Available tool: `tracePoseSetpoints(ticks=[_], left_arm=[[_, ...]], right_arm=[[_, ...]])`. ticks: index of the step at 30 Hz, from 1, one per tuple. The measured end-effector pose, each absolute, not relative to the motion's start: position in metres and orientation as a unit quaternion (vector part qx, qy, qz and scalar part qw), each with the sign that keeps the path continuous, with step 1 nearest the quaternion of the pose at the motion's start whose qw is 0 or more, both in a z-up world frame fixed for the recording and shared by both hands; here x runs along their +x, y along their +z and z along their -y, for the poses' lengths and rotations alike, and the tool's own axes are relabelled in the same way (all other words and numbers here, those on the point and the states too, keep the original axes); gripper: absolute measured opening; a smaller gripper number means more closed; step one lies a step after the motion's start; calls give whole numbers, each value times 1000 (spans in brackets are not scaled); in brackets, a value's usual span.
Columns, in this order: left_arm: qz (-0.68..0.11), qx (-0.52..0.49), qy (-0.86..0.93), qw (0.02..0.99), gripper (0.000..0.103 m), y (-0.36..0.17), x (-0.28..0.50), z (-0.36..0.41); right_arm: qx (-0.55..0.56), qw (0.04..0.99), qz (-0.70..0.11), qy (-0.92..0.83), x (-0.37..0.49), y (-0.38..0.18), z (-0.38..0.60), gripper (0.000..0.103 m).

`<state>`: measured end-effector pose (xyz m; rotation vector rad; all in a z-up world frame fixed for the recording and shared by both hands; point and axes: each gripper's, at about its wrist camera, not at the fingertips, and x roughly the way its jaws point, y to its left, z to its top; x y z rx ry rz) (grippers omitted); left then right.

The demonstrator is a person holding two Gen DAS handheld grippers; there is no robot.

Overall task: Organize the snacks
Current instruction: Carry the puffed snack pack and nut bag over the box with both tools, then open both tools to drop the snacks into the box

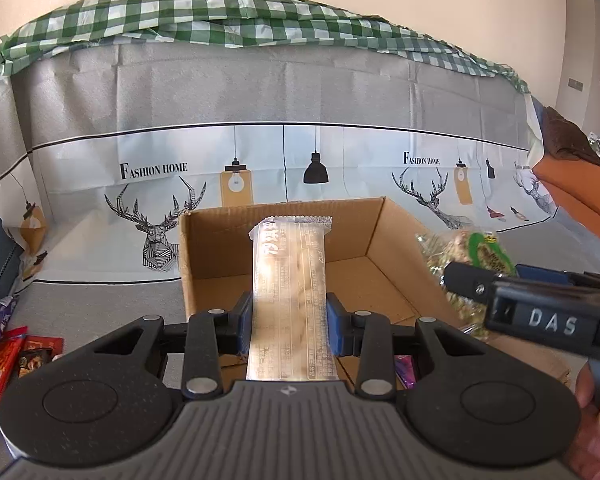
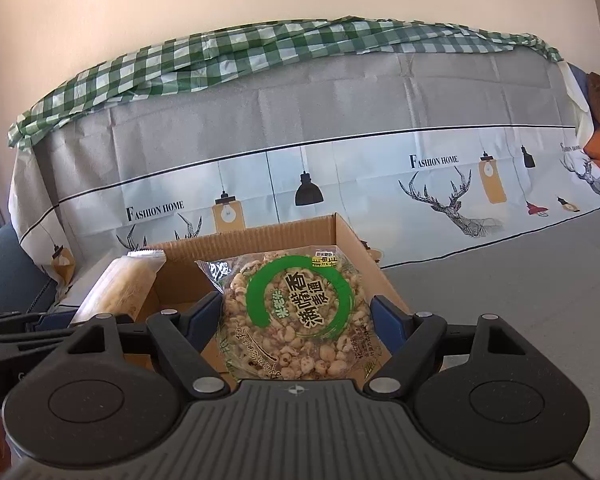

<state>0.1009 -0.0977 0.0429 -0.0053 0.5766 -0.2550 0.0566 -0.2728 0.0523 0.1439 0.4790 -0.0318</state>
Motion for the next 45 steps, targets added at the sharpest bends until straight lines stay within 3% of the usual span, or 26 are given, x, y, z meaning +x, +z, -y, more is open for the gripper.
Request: tracePoseSetpoints(ticks=[14,17,21,35,45], left_arm=[[-291,-9,-130,948,40,42,101,95],[-288,-14,-133,948,53,44,100,94],[-283,-12,-121,951,60,45,100,90],[-269,-4,-83,960,70,46,91,63],[-296,-48,-68,952,70,48,87,27]], right_arm=[[53,969,-243,-9,56,52,264,81],[49,968,-245,-6,57,52,264,82],[48,969,-242,-9,57,52,262,83],[47,971,-236,2,56,51,241,85],[53,972,-230,12,51,50,218,85]])
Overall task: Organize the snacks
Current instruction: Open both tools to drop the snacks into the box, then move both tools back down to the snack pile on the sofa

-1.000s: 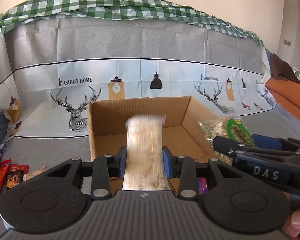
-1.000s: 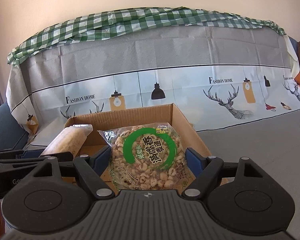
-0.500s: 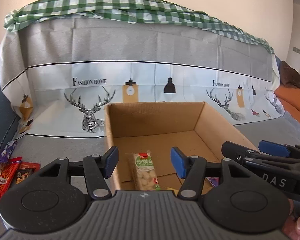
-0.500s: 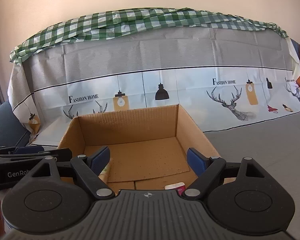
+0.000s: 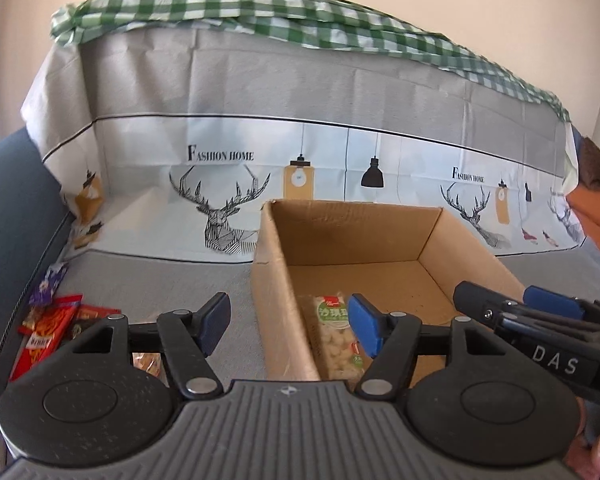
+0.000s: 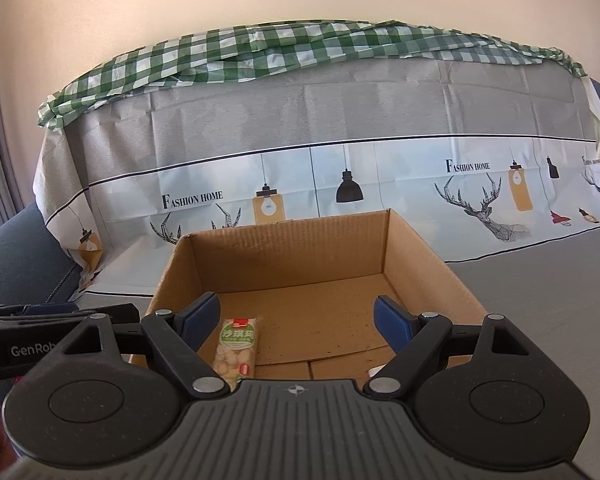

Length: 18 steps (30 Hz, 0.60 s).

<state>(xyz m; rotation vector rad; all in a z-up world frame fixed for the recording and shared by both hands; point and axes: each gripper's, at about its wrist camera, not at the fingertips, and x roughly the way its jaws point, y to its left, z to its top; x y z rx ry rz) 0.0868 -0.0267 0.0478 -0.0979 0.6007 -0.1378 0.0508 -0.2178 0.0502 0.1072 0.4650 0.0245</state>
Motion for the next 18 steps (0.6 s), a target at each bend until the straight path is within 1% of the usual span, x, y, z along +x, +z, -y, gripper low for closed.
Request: tracePoseSetpoints(ticks=[2,4,5,6,7,8,9,10,12,18], left_arm=[[-297,-52,-65,951,70,50,84,20],[-297,-55,-59,952,65,53,80,12],[-297,-56,-55,952,57,54,79,8],[-299,-55,-52,951,47,55,77,3],[-301,-54,-48,951,42,56,75,-2],[-303,-51,-44,951,33,57,72,-7],[-303,-47,-40,951,27,58,70,-13],[-302,-45,-35,952,25,59,68,-19],[-299,-42,-31,953,23,64,64,-31],[-336,-63,-9,940,23,67,68,-80]], right_arm=[[52,972,-229,15,50,50,213,85],[52,972,-229,19,50,50,208,84],[54,972,-229,22,50,50,205,82],[56,972,-229,25,49,49,202,74],[60,971,-231,29,49,49,199,66],[64,970,-234,35,49,48,196,63],[69,968,-236,42,49,47,193,55],[73,967,-239,51,49,46,190,48],[77,965,-244,66,48,45,182,45],[66,962,-244,105,43,47,156,45]])
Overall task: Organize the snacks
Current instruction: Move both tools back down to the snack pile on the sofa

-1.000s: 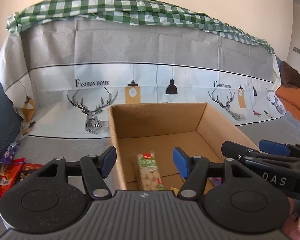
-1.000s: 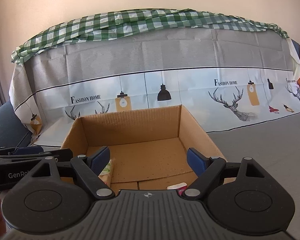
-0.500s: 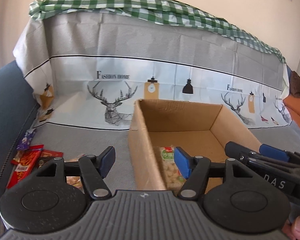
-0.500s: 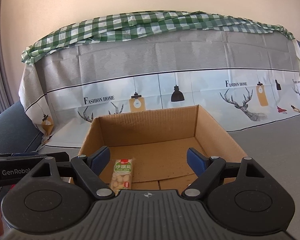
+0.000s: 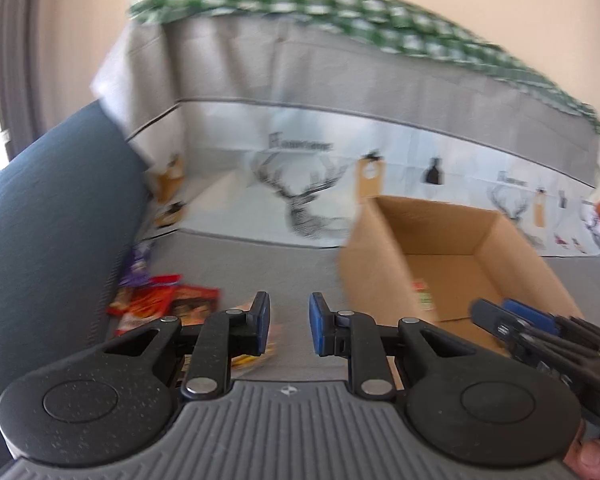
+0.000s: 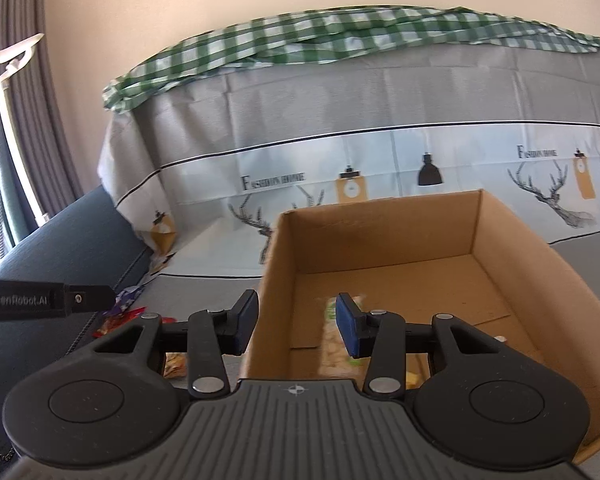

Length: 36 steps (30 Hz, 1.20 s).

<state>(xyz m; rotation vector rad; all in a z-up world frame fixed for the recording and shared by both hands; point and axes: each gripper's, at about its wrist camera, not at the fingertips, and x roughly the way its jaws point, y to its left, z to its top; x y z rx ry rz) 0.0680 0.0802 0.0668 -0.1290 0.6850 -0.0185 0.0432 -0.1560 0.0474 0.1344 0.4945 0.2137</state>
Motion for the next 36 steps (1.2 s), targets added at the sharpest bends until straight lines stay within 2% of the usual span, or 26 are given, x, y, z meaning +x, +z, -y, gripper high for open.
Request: tracePoseSetpoints(ticks=[3,6,9,21,23,25,27,36], left_arm=[[-339,-88,19,936,23,59,71,-109],[-378,-112,65,917,24,43,75,-136],[-373,-150,87,911,24,41,75,-162],[-382,-170,85,905,24,13,87,-171],[-378,-168,87,906,24,13,89,-171],[-378,-170,91,906,24,12,92,-172],[-376,-175,96,905,24,11,94,-175],[-380,-184,117,899,24,5,101,-184]], right_arm=[[60,959,-247,126,42,49,142,45],[50,955,-251,147,38,47,129,45],[35,951,-255,171,35,44,115,45],[32,931,-277,235,49,24,53,46],[34,930,-279,238,55,20,41,50],[35,930,-282,233,64,15,31,61],[38,932,-288,217,76,9,23,67],[49,924,-334,178,128,-24,0,76]])
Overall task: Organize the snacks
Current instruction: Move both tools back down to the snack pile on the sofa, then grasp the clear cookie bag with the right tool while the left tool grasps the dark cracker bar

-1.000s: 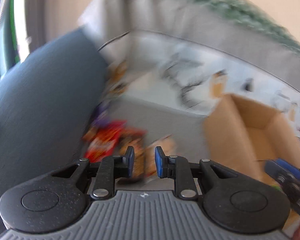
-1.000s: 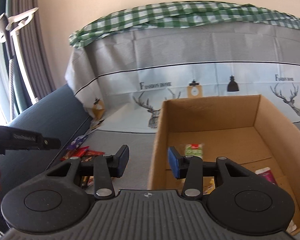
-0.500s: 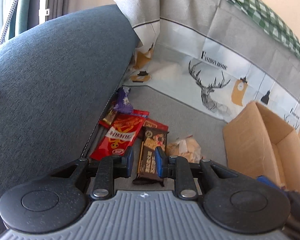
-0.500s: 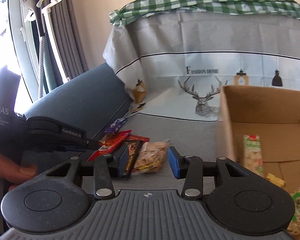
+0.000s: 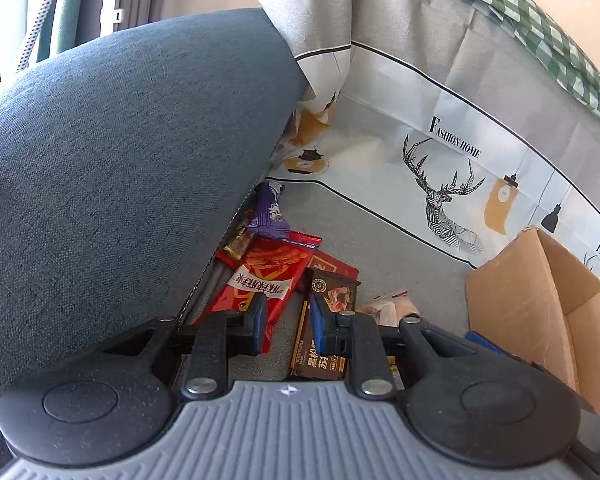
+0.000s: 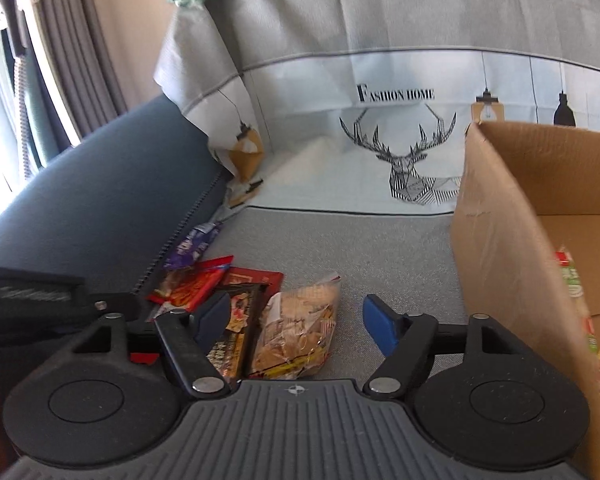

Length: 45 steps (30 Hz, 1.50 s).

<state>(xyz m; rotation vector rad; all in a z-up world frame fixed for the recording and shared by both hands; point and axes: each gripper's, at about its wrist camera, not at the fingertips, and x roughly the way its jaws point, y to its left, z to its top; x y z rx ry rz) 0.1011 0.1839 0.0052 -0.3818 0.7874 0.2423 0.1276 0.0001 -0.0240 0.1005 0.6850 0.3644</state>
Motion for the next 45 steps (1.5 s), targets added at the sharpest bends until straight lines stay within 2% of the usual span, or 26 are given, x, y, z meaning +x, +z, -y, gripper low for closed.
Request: tracePoseSetpoints(ticks=[5,8,9,10,16,31,40,42,45], left_arm=[[-379,-177,119,901,24,4,103,-183],[-379,-175,119,901,24,3,104,-183],[-379,-176,119,901,24,3,104,-183],[-379,-176,119,901,24,3,104,-183],[-377,-174,119,902,24,4,104,-183],[-387,-180,109,898,24,3,98,-185],[-397,-175,97,896,24,0,101,-181],[-400,-179,93,894,24,-1,103,-180],[-408,-184,85,890,25,-5,107,-179]], right_arm=[[46,910,-369,183,147,-43,-11,77],[52,897,-395,190,155,-54,-15,73],[53,894,-401,190,156,-57,-16,64],[53,892,-405,192,157,-59,-16,50],[47,896,-395,197,150,-55,-13,34],[9,896,-374,239,65,-21,22,33],[30,878,-395,268,15,-40,40,34],[19,878,-393,274,13,-42,36,40],[-18,889,-371,267,9,-42,30,58]])
